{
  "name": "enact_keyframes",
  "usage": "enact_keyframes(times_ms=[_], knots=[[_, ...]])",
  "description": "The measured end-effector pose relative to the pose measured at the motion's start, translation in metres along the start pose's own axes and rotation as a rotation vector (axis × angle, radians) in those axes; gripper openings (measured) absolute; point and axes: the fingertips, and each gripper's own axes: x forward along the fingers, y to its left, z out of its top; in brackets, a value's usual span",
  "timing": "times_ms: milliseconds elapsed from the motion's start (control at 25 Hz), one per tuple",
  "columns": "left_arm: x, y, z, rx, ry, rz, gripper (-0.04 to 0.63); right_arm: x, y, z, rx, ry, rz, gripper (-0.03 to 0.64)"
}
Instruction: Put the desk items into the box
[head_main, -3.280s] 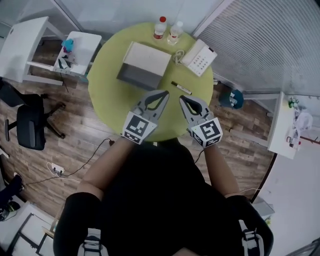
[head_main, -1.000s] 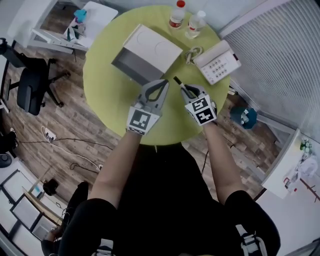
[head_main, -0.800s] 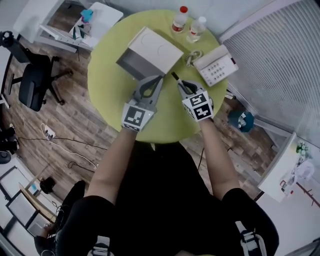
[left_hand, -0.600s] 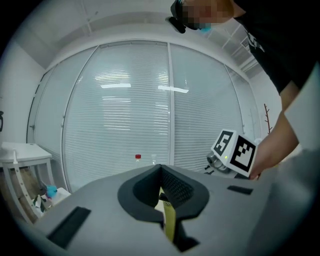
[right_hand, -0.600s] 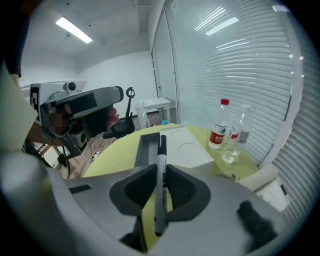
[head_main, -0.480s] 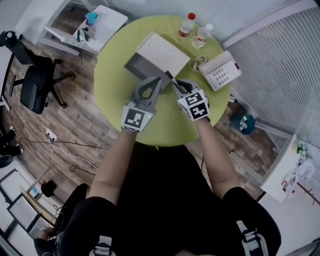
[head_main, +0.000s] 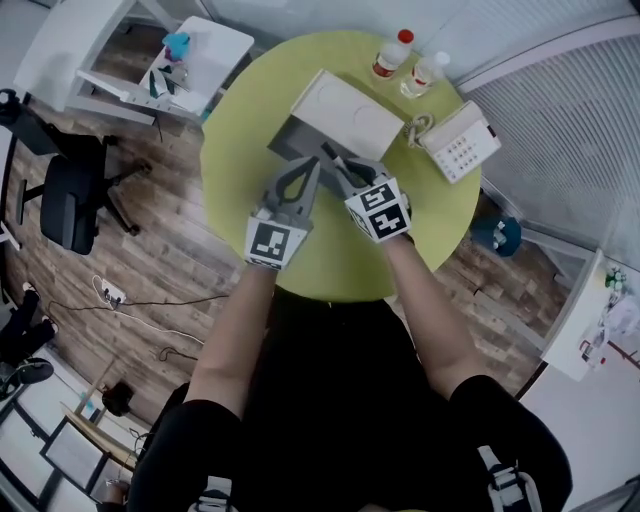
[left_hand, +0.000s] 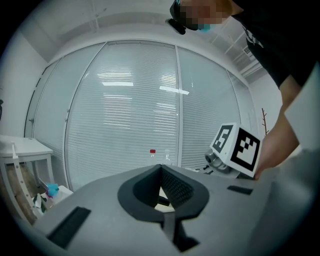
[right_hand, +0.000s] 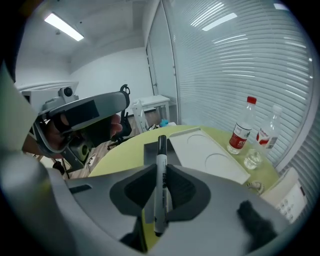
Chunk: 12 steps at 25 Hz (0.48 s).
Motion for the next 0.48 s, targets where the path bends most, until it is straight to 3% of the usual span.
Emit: enact_keyframes(times_ms=[480], knots=[[0.001, 0.062, -0.038, -0.033, 0.005, -0.050, 0.006, 0.081, 0.007, 0.006, 0.103, 0.066, -0.051, 0.071]])
